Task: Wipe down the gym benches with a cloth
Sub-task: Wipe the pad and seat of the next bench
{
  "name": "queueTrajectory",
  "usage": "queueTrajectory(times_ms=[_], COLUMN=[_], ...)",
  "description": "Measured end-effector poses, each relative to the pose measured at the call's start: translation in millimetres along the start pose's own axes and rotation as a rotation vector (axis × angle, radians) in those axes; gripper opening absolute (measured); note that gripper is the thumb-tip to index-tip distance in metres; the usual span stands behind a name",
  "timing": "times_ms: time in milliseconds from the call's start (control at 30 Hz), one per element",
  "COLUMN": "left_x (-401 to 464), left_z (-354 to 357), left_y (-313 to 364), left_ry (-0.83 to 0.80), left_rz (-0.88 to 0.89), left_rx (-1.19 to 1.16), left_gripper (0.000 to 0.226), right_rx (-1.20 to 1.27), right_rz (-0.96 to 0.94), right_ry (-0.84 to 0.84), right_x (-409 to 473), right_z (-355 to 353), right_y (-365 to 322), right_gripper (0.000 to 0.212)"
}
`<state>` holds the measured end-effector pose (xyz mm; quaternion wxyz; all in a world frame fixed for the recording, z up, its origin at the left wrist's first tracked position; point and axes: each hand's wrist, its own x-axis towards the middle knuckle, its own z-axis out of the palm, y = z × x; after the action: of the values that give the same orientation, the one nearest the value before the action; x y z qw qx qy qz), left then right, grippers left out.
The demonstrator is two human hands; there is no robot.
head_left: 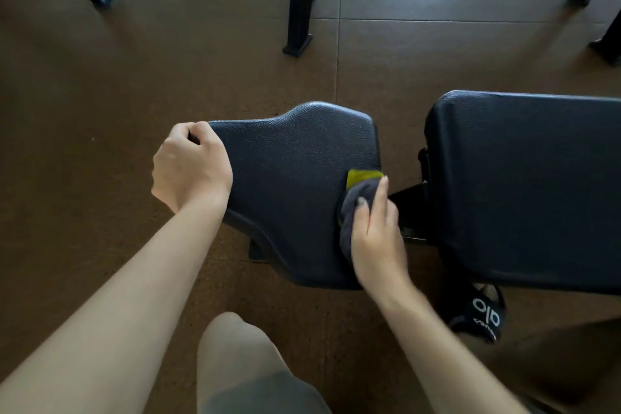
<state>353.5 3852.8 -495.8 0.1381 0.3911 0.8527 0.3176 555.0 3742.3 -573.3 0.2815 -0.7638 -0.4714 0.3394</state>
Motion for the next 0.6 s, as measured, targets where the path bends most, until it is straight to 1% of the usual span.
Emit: queueTrajectory(times_ms=[67,133,200,267,333,467,533,600], left_x=[0.4,0.3,0.0,0.9,0.6,-0.3,0.4,0.7], left_z=[0.9,1.6,2.0,2.1,1.7,-0.6,-1.2,-0.4], left_y=[0.0,0.3,0.2,-0.6,-1.0,0.5,-0.1,-1.0], left_ry=[-0.002,-0.002,-0.001,-0.004,-0.009,-0.007,-0.013,-0.012], left_rz=[-0.01,-0.015,-0.014,-0.022,-0.022,-0.006,0.003,0.004], left_rx=[0.01,0.027,0.027,0.02,0.02,0.018,0.017,0.016], left_gripper=[0.046,0.046,0.047,0.046,0.045,0.046,0.046,0.045], right_rx=[-0.038,-0.189,-0.329,-0.425,-0.442,-0.487,-0.488,-0.498], right_rz=[-0.06,-0.103,-0.182,-0.342,-0.448,-0.424,-0.456,-0.548], right_ry=[-0.046,-0.045,-0.009,-0.025,-0.091,-0.14,-0.159,-0.189], right_x=[-43.2,-63.2,-62.7,-46.3,-17.9,45.6,35.9,-6.2], right_z=[5.0,11.1,12.6,14.7,19.5,33.2,30.0,19.5], right_y=[7.8,12.5,7.6,-5.1,-29.4,-78.1,-72.4,-51.6], right_gripper=[0.066,0.066,0.068,0.067,0.066,0.065,0.063,0.062])
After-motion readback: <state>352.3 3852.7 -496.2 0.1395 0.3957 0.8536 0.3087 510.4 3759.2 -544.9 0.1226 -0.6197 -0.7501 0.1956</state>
